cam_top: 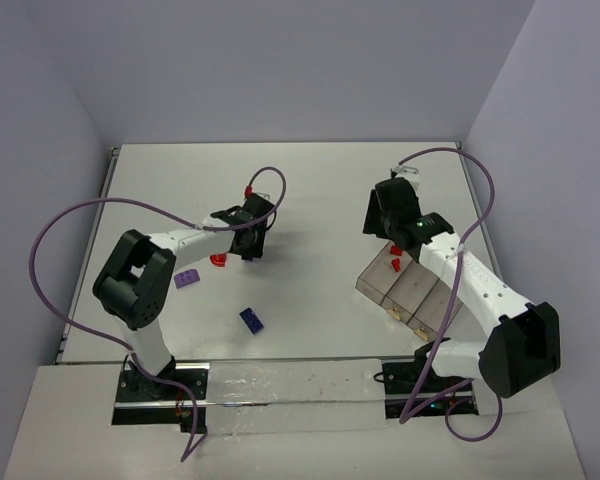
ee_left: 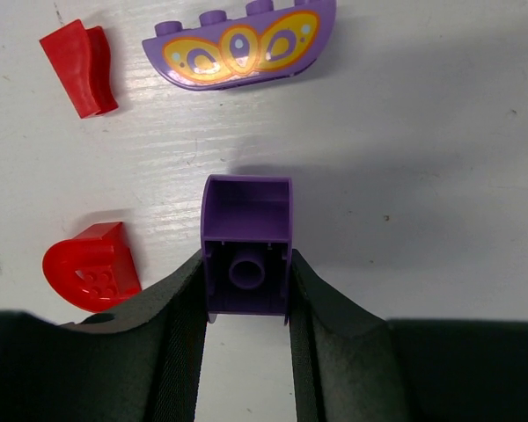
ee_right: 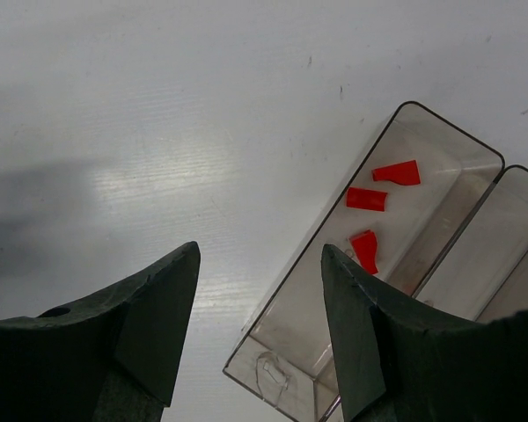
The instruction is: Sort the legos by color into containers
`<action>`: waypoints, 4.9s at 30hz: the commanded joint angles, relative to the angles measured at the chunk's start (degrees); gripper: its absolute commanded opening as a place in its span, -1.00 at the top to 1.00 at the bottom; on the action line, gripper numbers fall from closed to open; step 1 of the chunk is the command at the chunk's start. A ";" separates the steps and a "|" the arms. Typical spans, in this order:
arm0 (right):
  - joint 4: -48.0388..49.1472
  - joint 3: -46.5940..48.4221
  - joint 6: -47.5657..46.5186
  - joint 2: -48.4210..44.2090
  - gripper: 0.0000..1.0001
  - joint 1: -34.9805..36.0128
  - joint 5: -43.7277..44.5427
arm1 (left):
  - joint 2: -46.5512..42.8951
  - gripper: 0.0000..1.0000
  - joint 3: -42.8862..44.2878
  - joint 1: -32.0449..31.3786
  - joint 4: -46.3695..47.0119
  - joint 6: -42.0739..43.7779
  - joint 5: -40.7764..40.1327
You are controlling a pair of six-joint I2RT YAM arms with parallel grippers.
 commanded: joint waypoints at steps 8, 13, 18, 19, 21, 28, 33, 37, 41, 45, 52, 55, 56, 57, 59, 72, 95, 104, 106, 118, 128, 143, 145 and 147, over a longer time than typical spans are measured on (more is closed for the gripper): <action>0.50 1.45 -0.61 -2.97 -0.30 -2.52 0.69 | 4.39 0.73 12.08 -6.47 -1.89 -11.45 4.18; 0.32 0.52 -0.49 -3.23 -0.30 -2.44 0.63 | 10.19 0.67 17.89 -8.63 -6.80 -20.83 1.02; -0.16 0.34 -1.00 -4.30 -0.30 -2.98 1.39 | 14.21 0.57 21.68 -10.75 -8.90 -23.90 -1.01; -0.12 0.21 -1.04 -4.43 -0.30 -3.06 1.40 | 14.65 0.55 22.04 -10.92 -9.20 -24.12 -1.09; -0.12 -0.13 -0.87 -4.64 -0.30 -3.23 1.14 | 15.37 0.34 22.63 -11.39 -9.52 -24.54 -1.09; -0.28 -0.61 -0.94 -4.80 -0.31 -3.32 0.29 | 14.31 -0.74 22.53 -11.57 -9.24 -23.52 -0.65; 0.31 -0.31 -0.79 -4.48 -0.32 -3.15 -1.73 | 9.85 -0.85 24.72 -11.53 -12.38 -21.55 -2.20; 1.18 -0.28 -0.18 -3.63 -0.32 -1.59 -3.75 | 3.94 -0.84 24.58 -9.23 -13.74 -19.94 -2.84; 1.95 0.90 1.11 0.08 -0.32 3.14 -4.48 | -4.02 -0.83 19.73 -3.26 -12.61 -19.90 -0.23; 3.13 3.87 2.41 6.17 -0.32 10.26 -4.49 | -7.93 -0.83 16.20 2.66 -13.77 -20.37 -3.28; 3.47 15.53 5.37 21.64 -0.64 21.32 -4.85 | -12.28 -0.84 12.63 7.67 -15.13 -19.98 -6.32; 4.58 18.57 6.99 26.22 -0.71 23.18 -4.78 | -13.39 -0.84 11.49 7.85 -15.79 -19.95 -7.53; 4.89 19.44 7.43 28.34 -0.72 23.36 -4.84 | -13.88 -0.84 11.21 7.85 -15.68 -19.91 -7.57; 4.83 20.44 7.88 29.82 -0.73 23.53 -4.71 | -14.00 -0.84 10.82 7.87 -15.59 -19.98 -7.44; 4.17 23.80 9.12 32.80 -0.74 23.75 -3.62 | -14.72 -0.84 9.80 7.94 -15.16 -20.05 -6.86; -1.32 27.59 11.14 39.86 -0.74 24.07 5.64 | -16.17 -0.84 7.47 8.11 -14.09 -19.36 -6.72; 1.02 24.10 11.00 36.87 0.84 23.70 5.12 | -16.63 -0.84 6.89 8.48 -13.83 -18.91 -6.89; 2.25 6.85 7.22 11.42 0.86 11.96 5.10 | -17.49 -0.84 8.15 8.91 -14.09 -16.64 -6.98; 1.34 2.93 7.30 6.89 0.86 8.44 5.22 | -17.76 -0.84 8.32 9.08 -14.17 -16.45 -6.86; -4.90 -12.03 3.87 -16.42 0.83 -20.22 4.94 | -16.93 -0.84 9.07 9.17 -12.98 -14.92 -4.27; 1.73 -13.41 2.85 -10.64 0.62 -25.47 0.16 | -17.67 -0.84 8.67 9.17 -12.60 -15.52 -3.20; 2.97 -10.07 0.97 -9.54 -0.34 -23.21 -3.44 | -18.37 -0.84 8.84 9.17 -13.52 -15.50 -4.65; 2.53 -7.88 0.29 -9.30 -0.35 -18.74 -3.37 | -18.16 -0.85 8.72 9.20 -13.41 -15.46 -4.75; 1.12 -4.90 -0.25 -7.78 -0.36 -12.91 -1.86 | -17.76 -0.85 8.68 9.26 -13.30 -15.41 -4.44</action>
